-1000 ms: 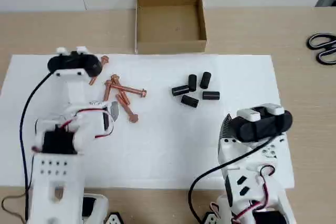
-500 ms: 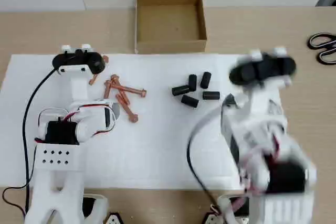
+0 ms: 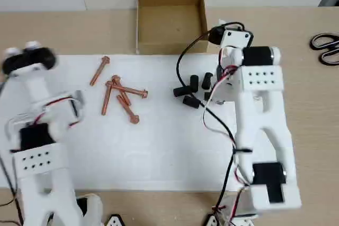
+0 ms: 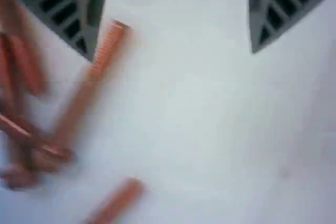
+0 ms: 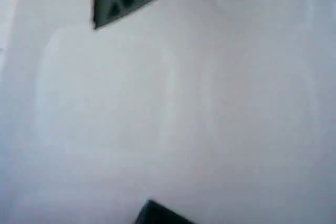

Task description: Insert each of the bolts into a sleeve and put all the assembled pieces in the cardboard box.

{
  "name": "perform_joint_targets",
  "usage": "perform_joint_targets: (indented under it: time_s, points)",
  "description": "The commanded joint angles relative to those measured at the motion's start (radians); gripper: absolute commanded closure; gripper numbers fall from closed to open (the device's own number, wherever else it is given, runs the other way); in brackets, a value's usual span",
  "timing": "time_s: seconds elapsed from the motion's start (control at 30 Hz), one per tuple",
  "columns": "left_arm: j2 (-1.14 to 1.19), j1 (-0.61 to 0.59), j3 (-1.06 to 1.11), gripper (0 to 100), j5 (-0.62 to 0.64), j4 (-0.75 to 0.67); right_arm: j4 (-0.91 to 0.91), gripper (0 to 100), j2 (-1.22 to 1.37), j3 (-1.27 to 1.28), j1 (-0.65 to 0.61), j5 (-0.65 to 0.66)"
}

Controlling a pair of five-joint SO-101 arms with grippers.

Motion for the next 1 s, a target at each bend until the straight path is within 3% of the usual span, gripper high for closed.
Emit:
perform_joint_targets:
  time_s: [0.0,0.13,0.23,0.37,0.63,0.97]
  points:
    - [-0.002,-0.086,-0.044,82,-0.006,-0.025,0.013,78.8,0.050,-0.063,0.039,-0.008]
    - [-0.002,-0.114,-0.042,82,-0.005,-0.023,-0.038,78.7,0.099,-0.081,0.058,0.000]
    - [0.002,-0.087,-0.041,82,-0.003,-0.008,-0.084,78.6,0.131,-0.089,0.033,0.118]
    - [0.000,-0.028,-0.007,82,-0.005,-0.009,-0.119,79.0,0.165,-0.114,-0.067,0.155]
    - [0.002,0.044,0.076,82,-0.008,-0.051,-0.111,79.0,0.271,-0.206,-0.268,0.365]
    - [0.003,0.044,0.077,82,-0.005,-0.052,-0.124,79.7,0.410,-0.242,-0.289,0.463]
